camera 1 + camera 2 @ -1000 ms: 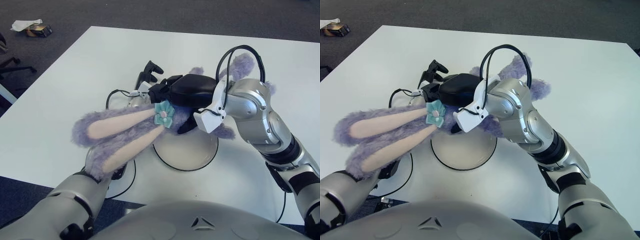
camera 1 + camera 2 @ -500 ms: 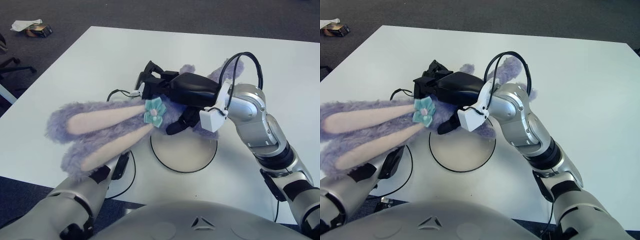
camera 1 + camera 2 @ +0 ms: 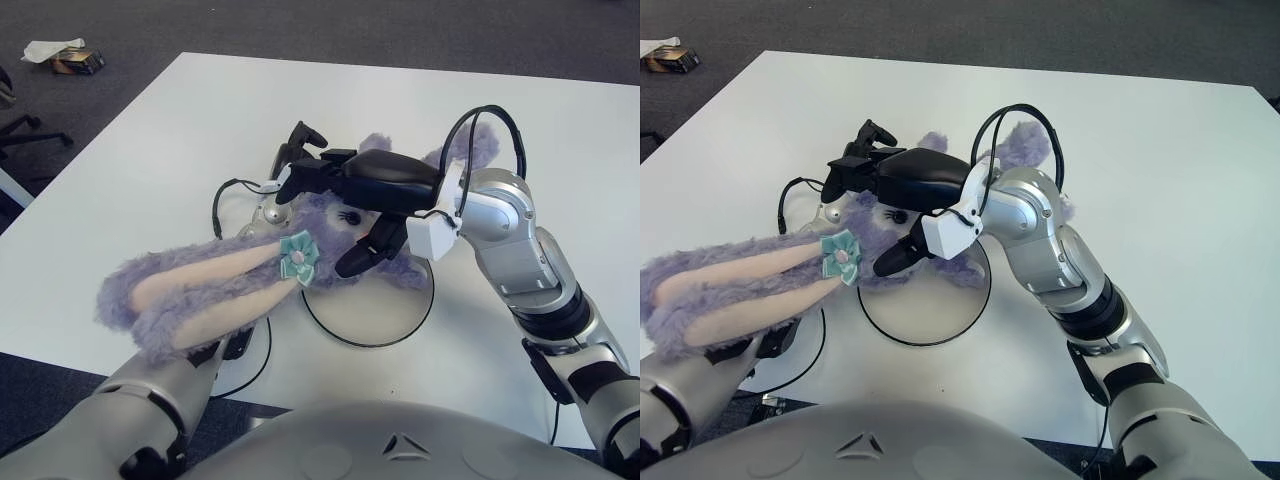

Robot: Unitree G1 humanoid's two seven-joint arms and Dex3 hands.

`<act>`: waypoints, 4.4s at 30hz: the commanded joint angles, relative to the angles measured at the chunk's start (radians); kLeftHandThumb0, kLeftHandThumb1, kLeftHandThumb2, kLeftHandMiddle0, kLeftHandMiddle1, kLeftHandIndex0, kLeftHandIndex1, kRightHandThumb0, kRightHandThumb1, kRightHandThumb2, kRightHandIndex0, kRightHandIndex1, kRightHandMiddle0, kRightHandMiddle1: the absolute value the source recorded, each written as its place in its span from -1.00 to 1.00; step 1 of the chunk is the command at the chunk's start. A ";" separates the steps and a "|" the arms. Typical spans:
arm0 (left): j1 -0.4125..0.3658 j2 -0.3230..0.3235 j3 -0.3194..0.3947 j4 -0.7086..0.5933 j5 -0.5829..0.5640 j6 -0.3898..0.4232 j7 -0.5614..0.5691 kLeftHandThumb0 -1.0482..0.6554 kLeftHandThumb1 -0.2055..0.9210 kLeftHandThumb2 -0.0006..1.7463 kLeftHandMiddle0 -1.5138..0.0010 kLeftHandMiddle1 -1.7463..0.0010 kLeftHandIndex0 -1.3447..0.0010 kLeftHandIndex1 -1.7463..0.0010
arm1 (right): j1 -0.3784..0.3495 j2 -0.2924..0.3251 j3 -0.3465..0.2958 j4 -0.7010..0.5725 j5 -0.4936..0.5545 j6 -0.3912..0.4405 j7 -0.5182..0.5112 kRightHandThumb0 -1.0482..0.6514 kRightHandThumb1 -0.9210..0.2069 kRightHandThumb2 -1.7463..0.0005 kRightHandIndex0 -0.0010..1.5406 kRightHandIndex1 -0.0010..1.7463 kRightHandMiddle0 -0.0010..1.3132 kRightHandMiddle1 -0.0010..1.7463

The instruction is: Put the doll into the plate.

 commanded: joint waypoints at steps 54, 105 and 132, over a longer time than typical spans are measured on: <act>0.021 0.008 -0.056 0.003 0.048 0.066 -0.040 0.22 0.22 0.31 0.31 -1.00 0.67 -1.00 | 0.045 -0.245 -0.161 0.057 -0.285 -0.598 -0.310 -0.90 -1.00 -0.11 -1.00 -1.00 -1.00 -0.98; 0.011 0.198 -0.055 0.011 0.119 0.018 0.219 0.23 0.49 0.03 0.35 -0.82 0.78 -1.00 | 0.086 -0.225 -0.201 -0.025 -0.275 -0.591 -0.256 -0.90 -1.00 -0.11 -1.00 -1.00 -1.00 -0.98; 0.006 0.204 0.022 0.004 0.082 0.044 0.255 0.22 0.39 0.13 0.34 -0.88 0.73 -1.00 | 0.075 -0.194 -0.190 -0.027 -0.292 -0.581 -0.234 -0.90 -1.00 -0.11 -1.00 -1.00 -1.00 -0.98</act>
